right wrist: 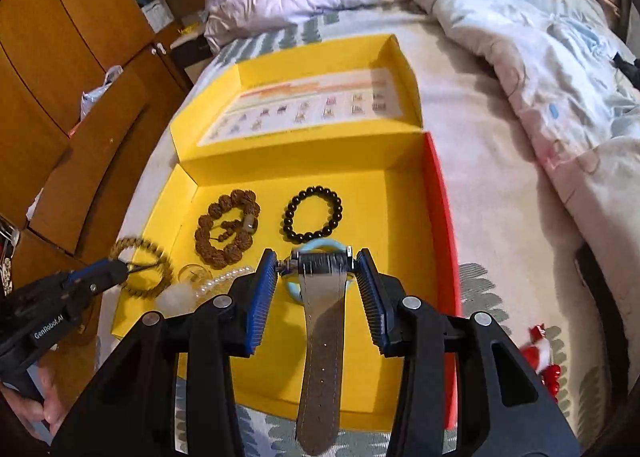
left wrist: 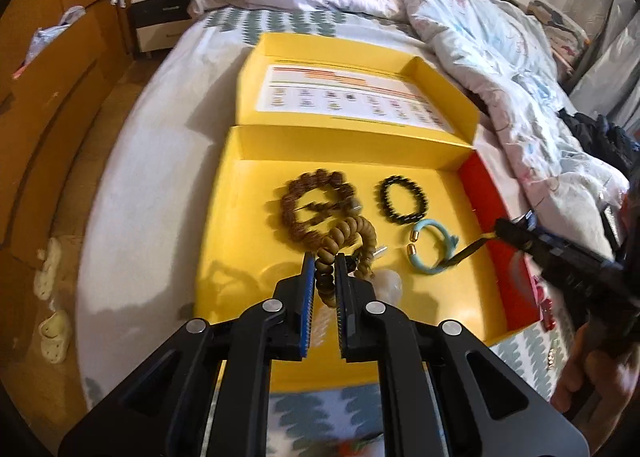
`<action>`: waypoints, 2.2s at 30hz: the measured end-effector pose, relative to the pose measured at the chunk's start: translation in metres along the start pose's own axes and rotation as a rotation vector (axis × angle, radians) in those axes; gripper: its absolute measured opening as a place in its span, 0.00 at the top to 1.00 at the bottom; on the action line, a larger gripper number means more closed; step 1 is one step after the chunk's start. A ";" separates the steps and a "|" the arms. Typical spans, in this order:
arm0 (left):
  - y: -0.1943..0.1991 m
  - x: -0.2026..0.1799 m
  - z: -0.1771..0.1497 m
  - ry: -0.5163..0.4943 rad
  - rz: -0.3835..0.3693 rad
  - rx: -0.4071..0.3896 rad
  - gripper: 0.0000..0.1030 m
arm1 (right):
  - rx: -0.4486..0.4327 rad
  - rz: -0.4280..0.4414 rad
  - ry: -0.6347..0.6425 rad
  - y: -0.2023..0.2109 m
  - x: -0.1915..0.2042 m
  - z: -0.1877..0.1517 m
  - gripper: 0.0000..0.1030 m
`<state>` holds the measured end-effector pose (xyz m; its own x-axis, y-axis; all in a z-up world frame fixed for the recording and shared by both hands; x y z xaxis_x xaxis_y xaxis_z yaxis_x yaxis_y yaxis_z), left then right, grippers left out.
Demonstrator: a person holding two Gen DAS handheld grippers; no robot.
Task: Organize jewelry
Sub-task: 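Carry the wooden bracelet and black watch into the yellow box with both grippers, then open both grippers to release the bracelet and watch inside the box, then move left tool to the white pompom mouse while right tool approaches the red bead hair clip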
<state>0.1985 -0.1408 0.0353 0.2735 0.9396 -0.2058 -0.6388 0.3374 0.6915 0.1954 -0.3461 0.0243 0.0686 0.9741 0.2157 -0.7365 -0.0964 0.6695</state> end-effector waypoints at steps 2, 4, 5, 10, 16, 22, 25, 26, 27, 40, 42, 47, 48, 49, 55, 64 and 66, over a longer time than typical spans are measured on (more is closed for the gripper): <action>-0.006 -0.004 0.003 0.009 -0.030 0.001 0.91 | 0.007 0.007 -0.004 -0.004 -0.002 0.000 0.59; -0.014 -0.008 0.007 0.006 -0.022 -0.001 0.91 | 0.018 0.001 -0.010 -0.010 -0.005 -0.001 0.59; -0.018 -0.009 0.008 -0.002 -0.008 -0.005 0.91 | 0.020 0.000 -0.015 -0.011 -0.006 -0.001 0.59; -0.030 -0.003 0.008 0.017 0.006 0.011 0.91 | 0.024 0.011 -0.011 -0.020 -0.004 -0.001 0.59; -0.025 0.000 0.006 0.017 0.028 0.004 0.91 | 0.014 0.014 -0.011 -0.028 0.000 -0.001 0.57; -0.022 0.006 0.005 0.027 0.043 0.002 0.91 | -0.022 -0.008 0.058 -0.028 0.012 0.004 0.55; -0.017 0.012 0.005 0.042 0.047 -0.002 0.91 | -0.033 0.000 0.085 -0.024 0.018 0.005 0.51; -0.015 0.013 0.004 0.046 0.049 -0.008 0.91 | -0.037 -0.006 0.094 -0.022 0.019 0.004 0.50; -0.013 0.013 0.004 0.047 0.051 -0.011 0.91 | -0.039 -0.009 0.097 -0.020 0.018 0.004 0.49; 0.036 0.015 -0.008 0.038 0.066 -0.069 0.75 | -0.231 -0.142 -0.001 0.081 -0.055 0.009 0.13; 0.046 0.013 -0.015 0.016 0.079 -0.083 0.61 | -0.252 -0.160 -0.036 0.094 -0.073 0.004 0.08; 0.068 0.011 -0.041 -0.032 0.129 -0.131 0.41 | -0.225 -0.219 -0.104 0.109 -0.112 -0.025 0.08; 0.071 0.012 -0.048 -0.028 0.132 -0.130 0.35 | -0.213 -0.242 -0.091 0.110 -0.115 -0.032 0.08; 0.072 0.012 -0.052 -0.021 0.133 -0.127 0.31 | -0.203 -0.271 -0.074 0.113 -0.117 -0.039 0.08; 0.079 0.011 -0.089 -0.016 0.128 -0.102 0.29 | -0.104 -0.391 0.015 0.124 -0.126 -0.073 0.08; 0.084 0.005 -0.135 -0.022 0.096 -0.062 0.28 | 0.023 -0.407 -0.005 0.124 -0.150 -0.108 0.08; 0.081 -0.002 -0.143 -0.036 0.082 -0.044 0.28 | 0.035 -0.407 -0.021 0.119 -0.154 -0.109 0.08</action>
<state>0.0437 -0.1067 -0.0074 0.2436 0.9619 -0.1242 -0.6910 0.2620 0.6737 0.0235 -0.4855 -0.0072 0.3631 0.9300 -0.0577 -0.6231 0.2883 0.7270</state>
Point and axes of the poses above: each gripper's, at about its wrist camera, not at the fingertips, and y roughly against the way its jaws point, x to its left, z to its top, the point moved 1 cm from there along -y, roughly the way its jaws point, and after that the axes turned 14 degrees about -x, right-handed, at the moved point
